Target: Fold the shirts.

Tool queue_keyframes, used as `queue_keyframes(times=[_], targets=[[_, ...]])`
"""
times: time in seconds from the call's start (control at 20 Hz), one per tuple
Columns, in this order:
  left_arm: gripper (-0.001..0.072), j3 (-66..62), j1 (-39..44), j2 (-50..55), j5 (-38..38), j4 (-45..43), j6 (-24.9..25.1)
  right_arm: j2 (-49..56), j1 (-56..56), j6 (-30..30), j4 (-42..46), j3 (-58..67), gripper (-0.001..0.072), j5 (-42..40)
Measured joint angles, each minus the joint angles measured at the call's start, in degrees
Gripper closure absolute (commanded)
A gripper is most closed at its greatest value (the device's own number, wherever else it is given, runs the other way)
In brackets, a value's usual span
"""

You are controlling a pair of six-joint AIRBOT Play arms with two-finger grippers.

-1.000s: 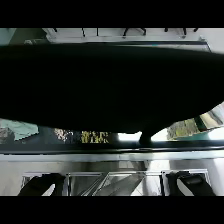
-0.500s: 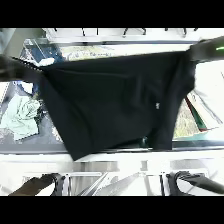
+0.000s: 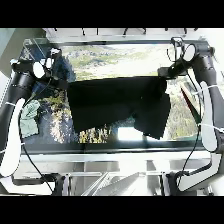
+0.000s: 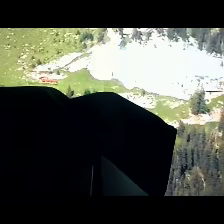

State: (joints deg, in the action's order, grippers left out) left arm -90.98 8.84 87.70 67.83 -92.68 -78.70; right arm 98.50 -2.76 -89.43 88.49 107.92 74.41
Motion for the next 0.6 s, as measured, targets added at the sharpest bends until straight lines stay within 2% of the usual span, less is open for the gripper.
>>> queue_keyframes(times=[0.3, 0.6], targets=[[0.0691, -0.39, 0.00, -0.22, 4.00, 1.09, -0.81, -1.05, 2.32, 2.86, -0.37, -0.07, 0.0691, -0.15], [0.0691, -0.44, 0.50, -14.69, 10.56, 1.03, -7.43, -14.49, 2.56, 1.75, -0.61, -0.02, 0.0692, 9.77]])
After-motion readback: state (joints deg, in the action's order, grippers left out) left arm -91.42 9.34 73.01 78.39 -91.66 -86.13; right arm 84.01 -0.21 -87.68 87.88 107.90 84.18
